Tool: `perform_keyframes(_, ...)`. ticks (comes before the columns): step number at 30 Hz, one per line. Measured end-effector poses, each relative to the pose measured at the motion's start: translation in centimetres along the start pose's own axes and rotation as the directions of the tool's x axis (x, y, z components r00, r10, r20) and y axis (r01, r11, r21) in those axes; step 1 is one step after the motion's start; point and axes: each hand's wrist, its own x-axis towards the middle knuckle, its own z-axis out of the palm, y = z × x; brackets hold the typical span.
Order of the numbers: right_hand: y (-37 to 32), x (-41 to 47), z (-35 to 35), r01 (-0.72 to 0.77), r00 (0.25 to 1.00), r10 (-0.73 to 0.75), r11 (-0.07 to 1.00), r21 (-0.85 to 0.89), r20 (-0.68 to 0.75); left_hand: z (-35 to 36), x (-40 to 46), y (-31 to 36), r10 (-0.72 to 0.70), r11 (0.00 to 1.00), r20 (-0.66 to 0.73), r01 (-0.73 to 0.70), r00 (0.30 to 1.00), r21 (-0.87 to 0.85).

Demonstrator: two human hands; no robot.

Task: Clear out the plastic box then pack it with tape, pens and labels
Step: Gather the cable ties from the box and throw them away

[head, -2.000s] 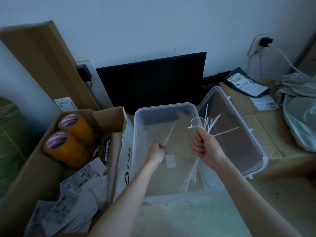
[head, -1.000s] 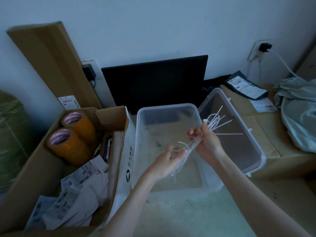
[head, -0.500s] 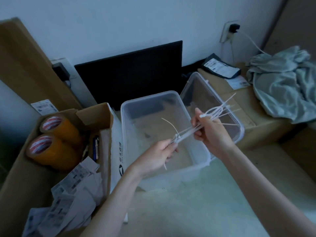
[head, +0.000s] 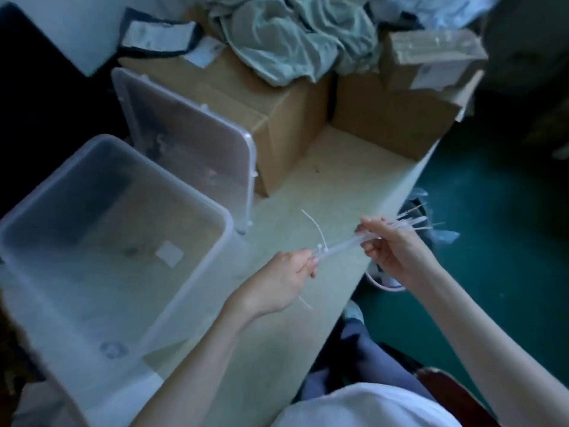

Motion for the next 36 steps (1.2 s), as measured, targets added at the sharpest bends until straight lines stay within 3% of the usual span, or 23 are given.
perform_keyframes(4, 1.2, -0.2, -7.0, -0.027, 0.983, 0.051, 0.99, 0.137, -0.177, 3.9, 4.1, 0.6, -0.033, 0.998, 0.117, 0.026, 0.993, 0.064)
perform_keyframes(9, 1.1, 0.3, -14.4, -0.022, 0.943, 0.056, 0.994, 0.106, -0.327, 7.9, 9.0, 2.2, -0.065, 0.976, 0.201, 0.02, 0.977, 0.216)
perform_keyframes(11, 0.6, 0.7, -17.4, -0.029, 0.926, 0.01, 0.999, -0.045, -0.376, 9.5, 11.4, 3.2, -0.094, 0.963, 0.219, 0.033, 0.971, 0.267)
perform_keyframes(13, -0.1, 1.1, -19.9, -0.034, 0.908, -0.111, 0.941, -0.336, -0.404, 11.0, 13.6, 4.1, -0.144, 0.947, 0.236, 0.064, 0.961, 0.316)
perform_keyframes(15, -0.8, 1.4, -22.0, 0.025, 0.888, -0.304, 0.782, -0.623, -0.346, 12.4, 15.8, 5.0, -0.193, 0.927, 0.272, 0.084, 0.943, 0.367)
perform_keyframes(18, -1.1, 2.3, -24.4, 0.214, 0.875, -0.484, 0.407, -0.888, -0.011, 14.3, 18.8, 6.5, -0.215, 0.893, 0.365, 0.032, 0.906, 0.448)
perform_keyframes(21, -0.7, 3.8, -26.4, 0.296, 0.901, -0.332, 0.004, -0.955, 0.278, 16.0, 22.3, 8.0, -0.227, 0.907, 0.421, 0.033, 0.878, 0.419)
perform_keyframes(24, -0.3, 5.9, -28.3, 0.28, 0.957, -0.047, -0.13, -0.951, 0.288, 17.2, 25.2, 9.3, -0.193, 0.937, 0.494, 0.009, 0.848, 0.35)
perform_keyframes(26, -0.4, 7.2, -29.9, 0.244, 0.97, 0.001, -0.087, -0.966, 0.245, 18.0, 26.8, 9.5, -0.177, 0.97, 0.529, 0.054, 0.83, 0.239)
perform_keyframes(30, 0.0, 8.2, -33.7, 0.069, 0.997, 0.001, 0.212, -0.975, 0.071, 20.7, 29.8, 8.0, -0.213, 0.971, 0.521, 0.237, 0.826, 0.021)
perform_keyframes(32, 0.9, 8.3, -35.1, -0.018, 1.0, 0.018, 0.264, -0.964, -0.014, 22.8, 30.9, 6.9, -0.254, 0.929, 0.522, 0.355, 0.814, -0.102)
perform_keyframes(36, 4.0, 9.3, -38.0, -0.211, 0.976, 0.137, 0.442, -0.872, -0.167, 27.1, 32.6, 4.1, -0.355, 0.868, 0.497, 0.477, 0.792, -0.14)
